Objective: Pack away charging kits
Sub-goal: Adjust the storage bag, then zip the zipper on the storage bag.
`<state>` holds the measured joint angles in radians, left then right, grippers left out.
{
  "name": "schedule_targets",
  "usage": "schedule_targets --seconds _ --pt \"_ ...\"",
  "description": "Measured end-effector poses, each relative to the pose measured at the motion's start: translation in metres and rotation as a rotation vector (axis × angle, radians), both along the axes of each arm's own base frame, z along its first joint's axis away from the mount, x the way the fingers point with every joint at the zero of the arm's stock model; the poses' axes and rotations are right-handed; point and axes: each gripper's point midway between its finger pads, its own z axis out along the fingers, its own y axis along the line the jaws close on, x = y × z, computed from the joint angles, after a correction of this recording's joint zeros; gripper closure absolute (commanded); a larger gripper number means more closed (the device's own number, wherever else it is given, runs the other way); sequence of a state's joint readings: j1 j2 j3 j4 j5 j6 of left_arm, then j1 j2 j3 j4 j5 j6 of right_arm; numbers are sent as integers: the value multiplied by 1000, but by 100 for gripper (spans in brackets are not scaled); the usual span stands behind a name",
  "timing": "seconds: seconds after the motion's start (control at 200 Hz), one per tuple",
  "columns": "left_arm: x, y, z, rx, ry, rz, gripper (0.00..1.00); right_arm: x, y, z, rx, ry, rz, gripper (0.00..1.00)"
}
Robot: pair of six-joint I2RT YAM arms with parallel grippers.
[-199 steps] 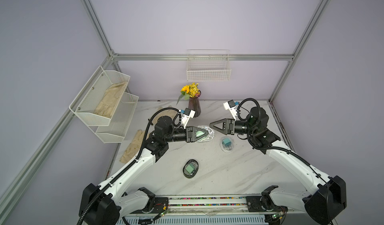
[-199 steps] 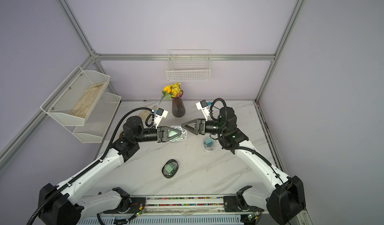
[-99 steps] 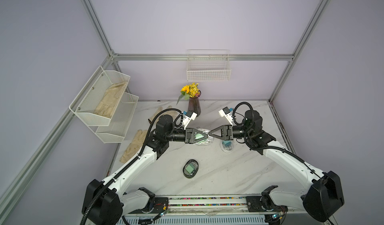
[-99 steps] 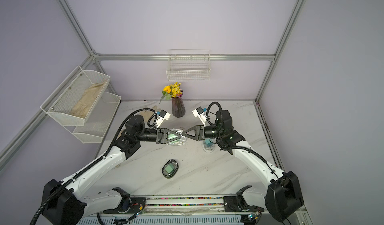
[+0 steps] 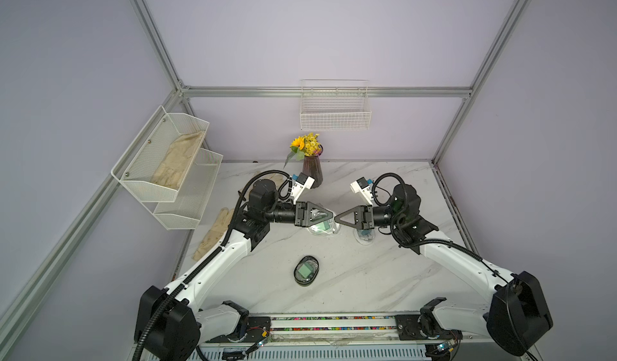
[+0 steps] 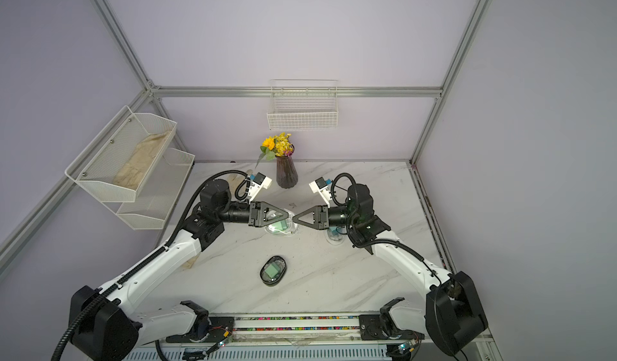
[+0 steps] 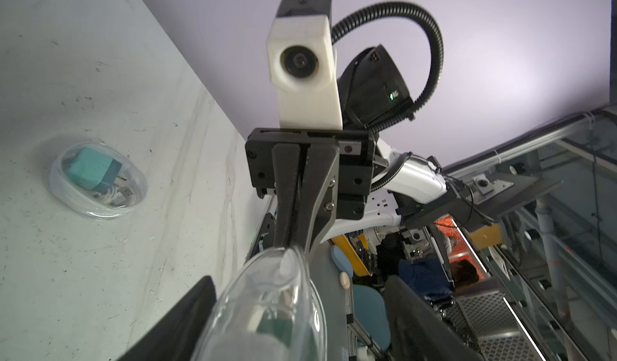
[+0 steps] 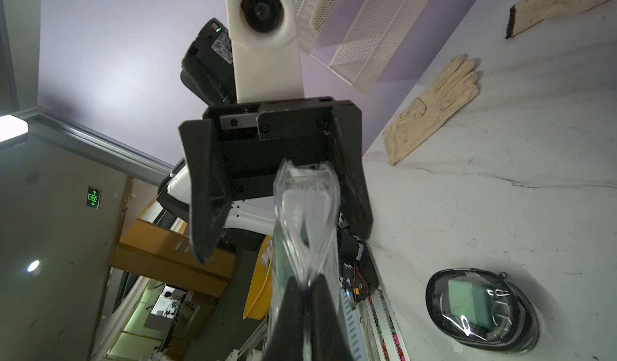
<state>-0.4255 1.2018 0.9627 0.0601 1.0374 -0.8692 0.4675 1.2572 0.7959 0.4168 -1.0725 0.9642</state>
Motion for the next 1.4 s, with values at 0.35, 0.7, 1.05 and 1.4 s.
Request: schedule_targets --seconds 0.35,0.7,1.05,1.4 --pt "8 -5 10 -147 -81 309 8 19 -26 17 251 80 -295 100" --pt "37 -19 5 -195 -79 468 34 29 -35 34 345 81 -421 100" --pt "47 -15 12 -244 -70 513 75 31 -28 24 302 107 -426 82" --pt "88 59 7 -265 108 596 80 13 -32 104 52 -253 -432 58"
